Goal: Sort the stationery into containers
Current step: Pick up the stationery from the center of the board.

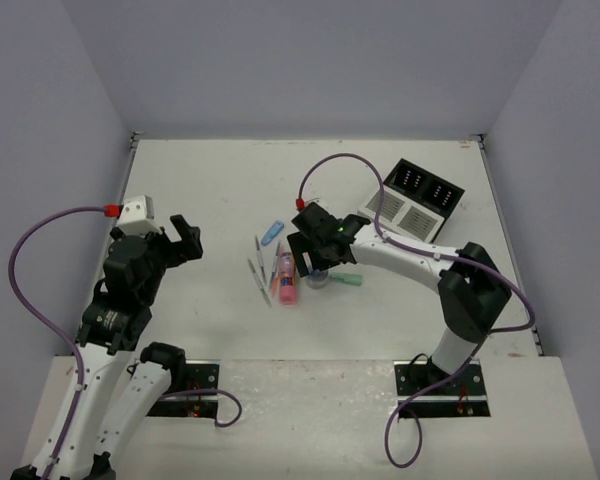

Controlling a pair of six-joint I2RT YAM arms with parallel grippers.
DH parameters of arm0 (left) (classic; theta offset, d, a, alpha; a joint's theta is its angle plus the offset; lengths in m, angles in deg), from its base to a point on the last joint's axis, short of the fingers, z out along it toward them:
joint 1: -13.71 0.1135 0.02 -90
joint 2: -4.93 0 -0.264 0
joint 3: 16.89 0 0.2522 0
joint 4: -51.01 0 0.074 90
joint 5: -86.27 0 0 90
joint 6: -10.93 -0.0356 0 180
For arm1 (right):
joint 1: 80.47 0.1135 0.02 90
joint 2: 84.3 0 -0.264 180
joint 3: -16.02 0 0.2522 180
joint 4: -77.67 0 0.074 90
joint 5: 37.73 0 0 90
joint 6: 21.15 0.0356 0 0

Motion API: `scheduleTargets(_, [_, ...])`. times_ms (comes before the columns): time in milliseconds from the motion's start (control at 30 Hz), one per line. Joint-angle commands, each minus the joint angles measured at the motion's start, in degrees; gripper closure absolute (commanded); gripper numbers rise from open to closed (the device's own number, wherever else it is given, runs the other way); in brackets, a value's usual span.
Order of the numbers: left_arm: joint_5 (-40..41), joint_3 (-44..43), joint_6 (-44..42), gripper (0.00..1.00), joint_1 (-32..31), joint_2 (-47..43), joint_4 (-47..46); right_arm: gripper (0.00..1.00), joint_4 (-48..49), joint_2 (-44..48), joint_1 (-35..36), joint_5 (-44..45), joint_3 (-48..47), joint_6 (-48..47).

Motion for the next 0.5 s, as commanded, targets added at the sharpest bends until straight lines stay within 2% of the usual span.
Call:
scheduleTargets(0, [-1.20,0.14,-1.10,0.00,-0.44,-0.67,-2.41,0.08,2.35,-1.68,0.16,-1.90,-2.12,-0.31])
scheduleTargets(100, [-1.11,0.05,-1.10,0.00,-0.44,-0.60,-2.41,0.11,1.98,-4.62,0.18,-2.74,-2.13,-0.06])
scheduleTargets(300, [-0.85,0.14,-1.01,0.00,-0.53,-1.37,-2.33,0.24,3.29,-7.51,0.27,-3.52,-0.65,0.64])
scheduleTargets(467, [-0.85,0.14,-1.01,0.00,-0.52,-1.13,-2.34,0.54,3.62,-4.69,0.99,-0.72,-0.79,0.67])
